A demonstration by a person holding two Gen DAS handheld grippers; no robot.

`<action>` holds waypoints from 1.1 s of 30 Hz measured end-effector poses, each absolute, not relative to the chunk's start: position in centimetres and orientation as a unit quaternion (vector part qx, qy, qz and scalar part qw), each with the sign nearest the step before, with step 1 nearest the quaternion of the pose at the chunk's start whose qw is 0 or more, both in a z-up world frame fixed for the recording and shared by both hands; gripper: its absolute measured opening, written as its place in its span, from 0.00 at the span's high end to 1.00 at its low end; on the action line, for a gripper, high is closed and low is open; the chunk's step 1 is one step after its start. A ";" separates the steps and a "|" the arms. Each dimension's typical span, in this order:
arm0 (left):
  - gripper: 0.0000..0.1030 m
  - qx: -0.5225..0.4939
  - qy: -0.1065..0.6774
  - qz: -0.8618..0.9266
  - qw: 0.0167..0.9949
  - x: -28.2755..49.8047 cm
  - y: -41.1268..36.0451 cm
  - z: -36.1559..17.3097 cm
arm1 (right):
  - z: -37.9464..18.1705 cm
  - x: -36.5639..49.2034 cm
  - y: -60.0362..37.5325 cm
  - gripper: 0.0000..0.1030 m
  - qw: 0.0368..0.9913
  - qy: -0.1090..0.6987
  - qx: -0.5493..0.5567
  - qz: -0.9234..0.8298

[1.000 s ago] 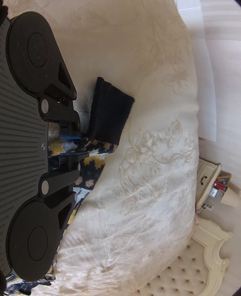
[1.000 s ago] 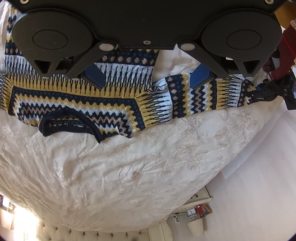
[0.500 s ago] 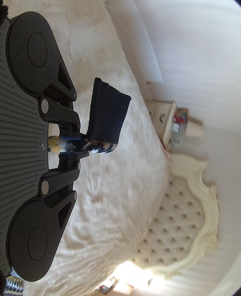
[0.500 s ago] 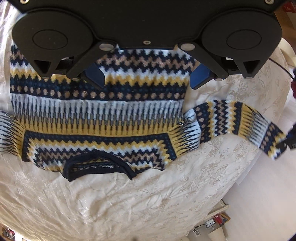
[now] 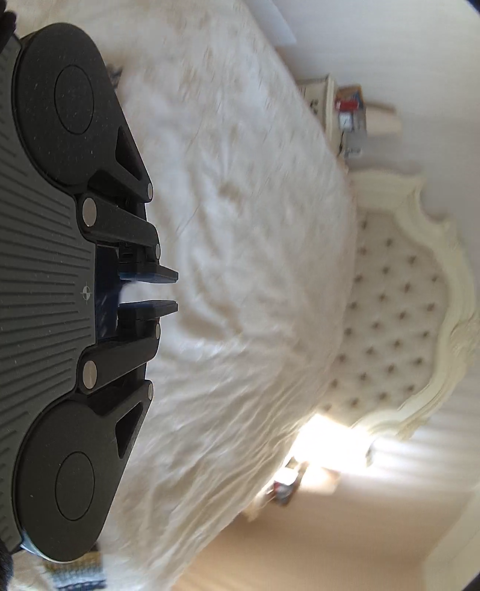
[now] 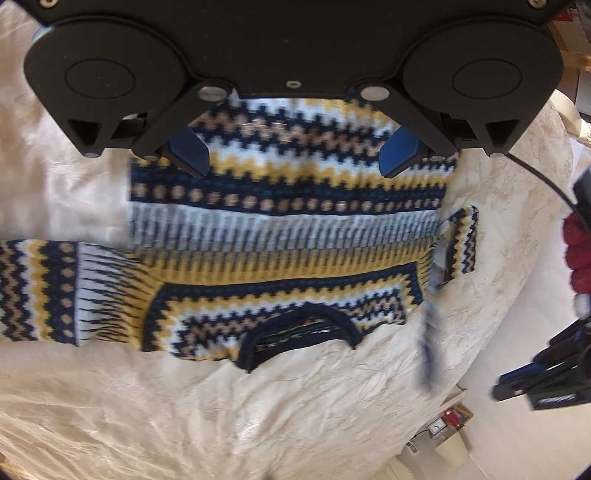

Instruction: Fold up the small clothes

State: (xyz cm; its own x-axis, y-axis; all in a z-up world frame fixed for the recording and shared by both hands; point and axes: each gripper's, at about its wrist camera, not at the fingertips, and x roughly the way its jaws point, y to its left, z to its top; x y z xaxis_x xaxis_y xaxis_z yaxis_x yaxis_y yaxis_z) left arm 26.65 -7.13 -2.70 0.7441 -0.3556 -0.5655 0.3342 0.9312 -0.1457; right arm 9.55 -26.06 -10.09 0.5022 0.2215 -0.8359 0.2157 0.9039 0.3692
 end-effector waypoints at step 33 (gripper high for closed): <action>0.89 -0.002 0.574 0.004 0.819 26.9 3.7 -17.9 | -14.1 26.7 -24.4 0.46 0.850 0.473 0.210 0.100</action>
